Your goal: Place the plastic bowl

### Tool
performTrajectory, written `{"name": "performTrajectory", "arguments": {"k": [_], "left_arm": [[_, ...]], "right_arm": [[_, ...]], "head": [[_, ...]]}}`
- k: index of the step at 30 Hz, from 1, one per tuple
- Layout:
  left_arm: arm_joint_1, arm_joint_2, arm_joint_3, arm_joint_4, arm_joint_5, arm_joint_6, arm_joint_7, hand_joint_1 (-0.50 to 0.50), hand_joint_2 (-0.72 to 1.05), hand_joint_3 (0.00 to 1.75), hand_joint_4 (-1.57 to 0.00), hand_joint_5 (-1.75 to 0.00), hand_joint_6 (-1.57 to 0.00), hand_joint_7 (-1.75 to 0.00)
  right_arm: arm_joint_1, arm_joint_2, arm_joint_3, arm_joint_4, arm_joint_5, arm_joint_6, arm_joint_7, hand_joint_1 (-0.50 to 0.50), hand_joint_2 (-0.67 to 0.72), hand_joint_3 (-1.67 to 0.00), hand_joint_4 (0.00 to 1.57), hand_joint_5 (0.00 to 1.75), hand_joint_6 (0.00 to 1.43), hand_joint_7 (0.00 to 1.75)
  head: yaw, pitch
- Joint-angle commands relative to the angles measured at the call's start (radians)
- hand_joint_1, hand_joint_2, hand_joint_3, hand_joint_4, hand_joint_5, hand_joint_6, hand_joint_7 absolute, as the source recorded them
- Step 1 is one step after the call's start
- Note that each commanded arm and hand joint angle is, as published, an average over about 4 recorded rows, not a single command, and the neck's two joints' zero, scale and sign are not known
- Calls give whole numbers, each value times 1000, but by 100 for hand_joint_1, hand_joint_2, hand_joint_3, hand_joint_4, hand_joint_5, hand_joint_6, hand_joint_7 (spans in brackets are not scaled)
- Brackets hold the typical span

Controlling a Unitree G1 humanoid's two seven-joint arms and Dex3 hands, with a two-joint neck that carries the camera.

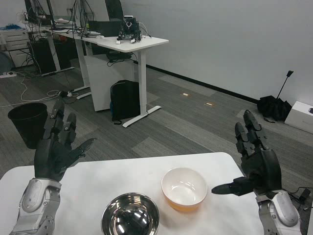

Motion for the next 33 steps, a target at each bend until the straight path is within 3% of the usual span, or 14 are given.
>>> {"name": "performTrajectory", "arguments": {"k": [1, 8, 15, 20, 33], "left_arm": [[13, 8, 11, -4, 0, -17, -1, -50, 69, 0, 0, 0, 0, 0], [9, 0, 13, -4, 5, -17, -1, -50, 74, 4, 0, 0, 0, 0], [7, -27, 17, 7, 7, -23, 0, -50, 74, 2, 0, 0, 0, 0], [9, -40, 20, 18, 13, -28, 0, -50, 69, 0, 0, 0, 0, 0], [5, -46, 45, 35, 20, -34, 2, -50, 78, 0, 0, 0, 0, 0]], "right_arm": [[-20, -19, -31, -57, -3, -16, -30, -46, 0, -16, 0, 0, 0, 0], [-80, -54, -21, -124, -32, -72, -132, -46, -7, -16, 0, 0, 0, 0], [-154, -91, 43, -132, -40, -75, -141, -46, -10, -16, 0, 0, 0, 0], [-219, -120, 99, -113, -46, -73, -146, -46, -10, -16, 0, 0, 0, 0], [-301, -129, 179, -72, -48, -72, -146, -46, -10, -16, 0, 0, 0, 0]], "head": [[-22, 16], [-55, 32], [-56, 62], [-48, 44], [-27, 30]]}}
